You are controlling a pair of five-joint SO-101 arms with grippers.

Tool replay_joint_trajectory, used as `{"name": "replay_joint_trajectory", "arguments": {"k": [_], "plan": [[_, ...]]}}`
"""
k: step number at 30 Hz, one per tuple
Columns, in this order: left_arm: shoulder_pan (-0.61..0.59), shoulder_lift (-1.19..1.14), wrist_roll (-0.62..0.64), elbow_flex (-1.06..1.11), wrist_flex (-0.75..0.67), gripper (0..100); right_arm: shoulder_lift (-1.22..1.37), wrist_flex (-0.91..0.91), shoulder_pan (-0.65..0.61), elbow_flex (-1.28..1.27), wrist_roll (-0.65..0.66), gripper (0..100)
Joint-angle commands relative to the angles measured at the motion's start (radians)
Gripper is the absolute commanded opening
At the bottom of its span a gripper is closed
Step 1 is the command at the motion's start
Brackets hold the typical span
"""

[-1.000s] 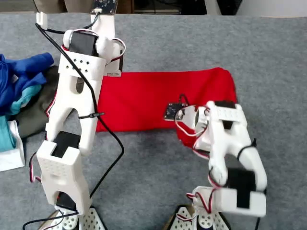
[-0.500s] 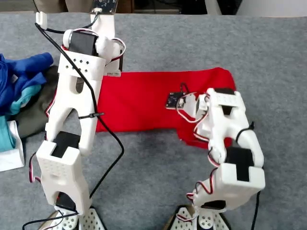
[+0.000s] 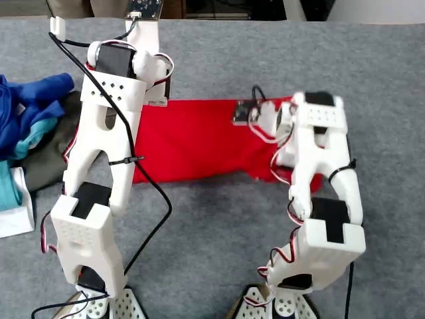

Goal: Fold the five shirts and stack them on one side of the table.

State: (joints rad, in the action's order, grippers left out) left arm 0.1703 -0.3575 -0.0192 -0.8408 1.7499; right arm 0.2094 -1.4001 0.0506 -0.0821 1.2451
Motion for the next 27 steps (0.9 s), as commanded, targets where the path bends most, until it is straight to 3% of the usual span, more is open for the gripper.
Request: {"name": "replay_joint_trajectory", "arguments": {"k": [1,18,23,27], "plan": [[0.008,0.05,-0.009,0.0,0.008,2,0.038,-0.051,-0.031,0.16,-0.011,0.3],[0.002,0.058,-0.009,-0.002,0.008,2,0.489,-0.054,-0.117,0.75,0.023,1.2],[0.008,0.058,-0.009,0.0,0.008,2,0.512,-0.057,-0.097,0.862,-0.054,21.4],[0.008,0.058,-0.009,0.0,0.008,2,0.512,-0.081,-0.077,0.935,-0.107,24.1]]}}
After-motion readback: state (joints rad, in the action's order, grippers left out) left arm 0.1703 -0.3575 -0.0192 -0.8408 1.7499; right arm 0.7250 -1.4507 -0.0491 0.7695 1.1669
